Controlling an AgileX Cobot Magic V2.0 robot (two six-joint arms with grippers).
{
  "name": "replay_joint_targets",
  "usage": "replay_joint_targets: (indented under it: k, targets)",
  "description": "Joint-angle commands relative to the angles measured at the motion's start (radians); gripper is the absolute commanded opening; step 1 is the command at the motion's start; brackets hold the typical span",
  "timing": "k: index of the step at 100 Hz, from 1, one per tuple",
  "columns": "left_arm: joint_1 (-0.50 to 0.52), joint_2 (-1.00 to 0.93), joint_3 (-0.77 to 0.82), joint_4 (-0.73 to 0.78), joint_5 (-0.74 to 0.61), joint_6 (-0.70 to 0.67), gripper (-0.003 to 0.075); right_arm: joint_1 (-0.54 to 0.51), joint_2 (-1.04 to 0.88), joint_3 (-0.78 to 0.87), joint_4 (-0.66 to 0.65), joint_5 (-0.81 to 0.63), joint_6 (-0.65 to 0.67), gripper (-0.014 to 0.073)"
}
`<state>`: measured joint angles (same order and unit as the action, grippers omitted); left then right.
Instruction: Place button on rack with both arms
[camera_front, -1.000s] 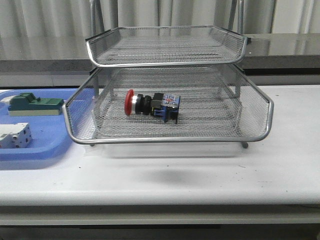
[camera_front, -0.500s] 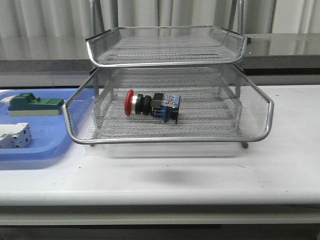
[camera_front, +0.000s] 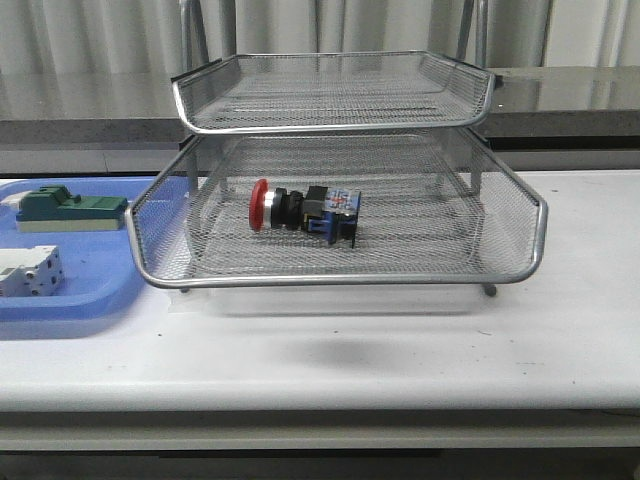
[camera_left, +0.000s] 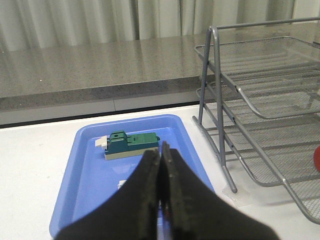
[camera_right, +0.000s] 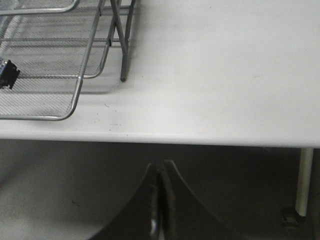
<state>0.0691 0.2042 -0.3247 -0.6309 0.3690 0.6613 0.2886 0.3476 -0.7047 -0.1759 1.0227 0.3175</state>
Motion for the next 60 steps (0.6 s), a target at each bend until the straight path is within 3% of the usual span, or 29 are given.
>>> replay_joint_targets:
  k: [1,23,60]
  targets:
    - [0.003,0.012,-0.026,-0.028,-0.069,-0.009,-0.0020,-0.003,0.018,-0.032,-0.011,-0.129,-0.011,-0.0069]
    - [0.003,0.012,-0.026,-0.028,-0.069,-0.009,-0.0020,0.000,0.159,-0.032,0.120,-0.254,-0.199,-0.0069]
    - [0.003,0.012,-0.026,-0.028,-0.069,-0.009,-0.0020,0.001,0.567,-0.037,0.552,-0.356,-0.693,-0.0069]
